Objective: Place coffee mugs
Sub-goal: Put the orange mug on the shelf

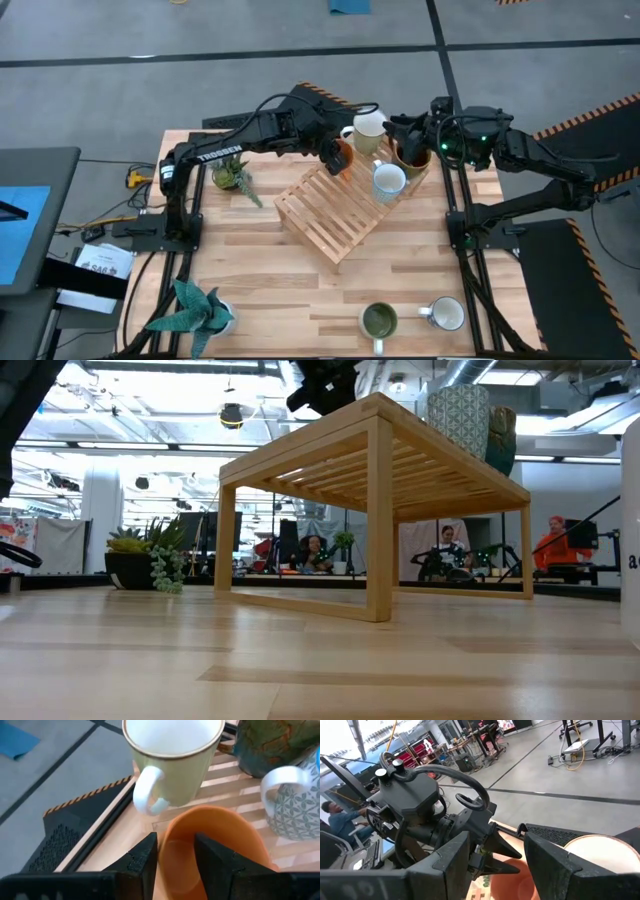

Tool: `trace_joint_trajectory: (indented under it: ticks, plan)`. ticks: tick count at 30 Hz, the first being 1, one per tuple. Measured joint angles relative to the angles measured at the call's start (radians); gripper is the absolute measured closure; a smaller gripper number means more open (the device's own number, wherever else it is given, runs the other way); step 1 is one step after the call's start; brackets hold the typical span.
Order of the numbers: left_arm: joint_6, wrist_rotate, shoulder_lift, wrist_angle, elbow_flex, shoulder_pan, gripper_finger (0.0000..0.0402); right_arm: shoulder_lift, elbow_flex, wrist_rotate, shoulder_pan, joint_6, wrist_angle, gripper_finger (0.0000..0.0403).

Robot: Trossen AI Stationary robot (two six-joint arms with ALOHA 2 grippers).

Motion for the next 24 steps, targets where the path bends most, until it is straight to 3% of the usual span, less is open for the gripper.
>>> trace_joint_trajectory:
  ticks: [24]
  plan:
    - [0.072, 0.006, 0.001, 0.071, 0.000, 0.002, 0.0290, 0.000, 0.000, -0.003, 0.007, 0.001, 0.000, 0.0188]
